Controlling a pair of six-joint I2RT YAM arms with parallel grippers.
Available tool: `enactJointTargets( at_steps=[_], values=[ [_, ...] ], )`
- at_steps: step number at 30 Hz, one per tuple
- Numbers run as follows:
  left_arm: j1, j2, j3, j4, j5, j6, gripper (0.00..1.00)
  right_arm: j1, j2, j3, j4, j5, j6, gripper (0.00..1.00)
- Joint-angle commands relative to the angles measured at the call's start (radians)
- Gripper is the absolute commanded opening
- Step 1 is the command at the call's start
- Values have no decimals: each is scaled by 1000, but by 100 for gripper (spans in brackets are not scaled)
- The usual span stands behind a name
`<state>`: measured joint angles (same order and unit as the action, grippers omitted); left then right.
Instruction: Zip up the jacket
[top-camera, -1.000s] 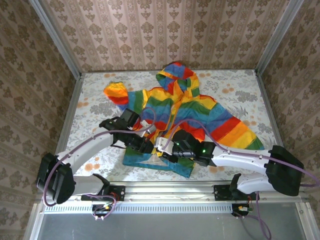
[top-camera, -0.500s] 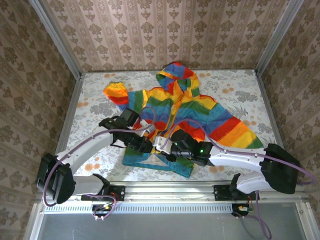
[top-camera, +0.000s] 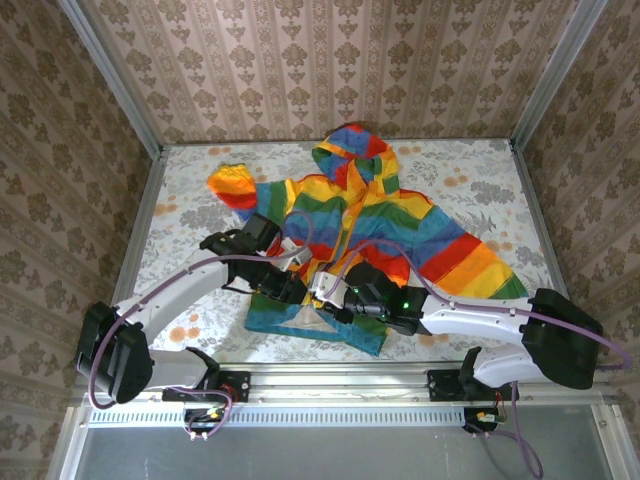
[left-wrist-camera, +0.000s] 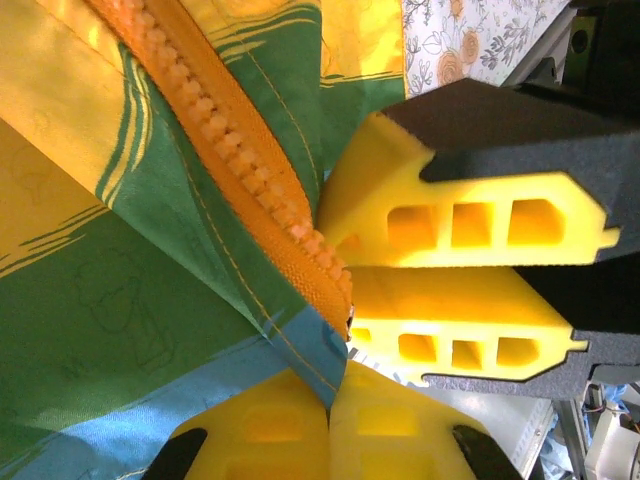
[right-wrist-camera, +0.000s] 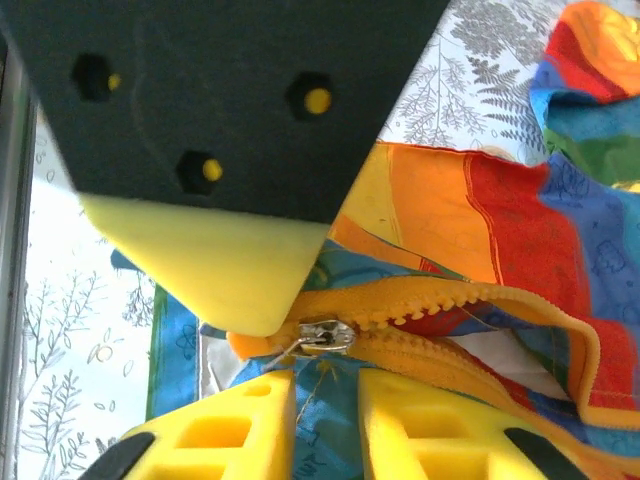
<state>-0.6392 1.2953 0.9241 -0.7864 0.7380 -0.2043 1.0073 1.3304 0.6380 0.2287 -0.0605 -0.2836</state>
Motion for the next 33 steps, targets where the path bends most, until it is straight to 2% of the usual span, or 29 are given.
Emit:
enactJointTargets(
  at_steps=[1, 23, 25, 30, 33],
  values=[
    [-2, 1, 30, -37, 33, 22, 0, 4, -15, -5, 50, 15, 8, 29],
    [6, 21, 57, -64, 26, 29, 0, 10, 42, 8, 91, -46, -14, 41],
    [6, 24, 61, -68, 23, 29, 0, 10, 48, 7, 100, -28, -10, 37],
    [7, 27, 73, -86, 11, 31, 0, 10, 27, -22, 135, 38, 0, 13],
    [7, 31, 78, -92, 8, 31, 0, 10, 5, -41, 149, 64, -3, 9]
  ],
)
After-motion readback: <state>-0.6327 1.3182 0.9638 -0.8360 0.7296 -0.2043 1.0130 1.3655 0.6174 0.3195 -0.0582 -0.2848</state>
